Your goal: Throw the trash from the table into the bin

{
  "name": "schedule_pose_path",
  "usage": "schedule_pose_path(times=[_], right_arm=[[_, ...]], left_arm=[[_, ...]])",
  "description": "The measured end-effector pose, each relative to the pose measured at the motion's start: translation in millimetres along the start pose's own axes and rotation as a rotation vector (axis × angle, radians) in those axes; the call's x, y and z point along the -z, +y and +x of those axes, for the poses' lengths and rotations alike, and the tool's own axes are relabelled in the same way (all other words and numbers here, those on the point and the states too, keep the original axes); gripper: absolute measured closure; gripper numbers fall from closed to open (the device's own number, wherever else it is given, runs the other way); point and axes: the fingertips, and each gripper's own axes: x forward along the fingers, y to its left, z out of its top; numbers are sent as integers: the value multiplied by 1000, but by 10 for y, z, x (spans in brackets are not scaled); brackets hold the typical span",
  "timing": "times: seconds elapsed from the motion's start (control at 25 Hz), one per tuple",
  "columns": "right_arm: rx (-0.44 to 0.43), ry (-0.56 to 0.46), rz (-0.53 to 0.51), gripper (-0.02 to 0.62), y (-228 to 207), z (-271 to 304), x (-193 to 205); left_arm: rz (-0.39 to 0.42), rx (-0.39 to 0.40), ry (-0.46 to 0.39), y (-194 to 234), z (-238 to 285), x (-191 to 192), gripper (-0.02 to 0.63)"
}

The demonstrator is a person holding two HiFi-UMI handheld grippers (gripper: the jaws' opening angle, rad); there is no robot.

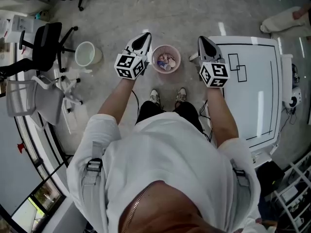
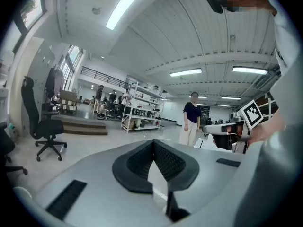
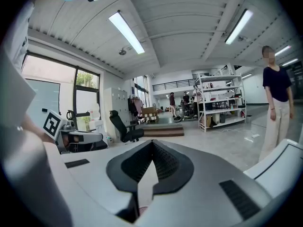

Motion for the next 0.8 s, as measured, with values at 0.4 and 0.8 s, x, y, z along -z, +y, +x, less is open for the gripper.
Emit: schedule_pose_path(times=[0.4, 0.8], right_arm=[[42, -116, -14, 591, 191, -620, -541], [101, -150, -10, 592, 323, -860, -594]], left_arm=[[48, 108, -99, -453, -288, -531, 597], [62, 192, -115, -615, -345, -616, 597]])
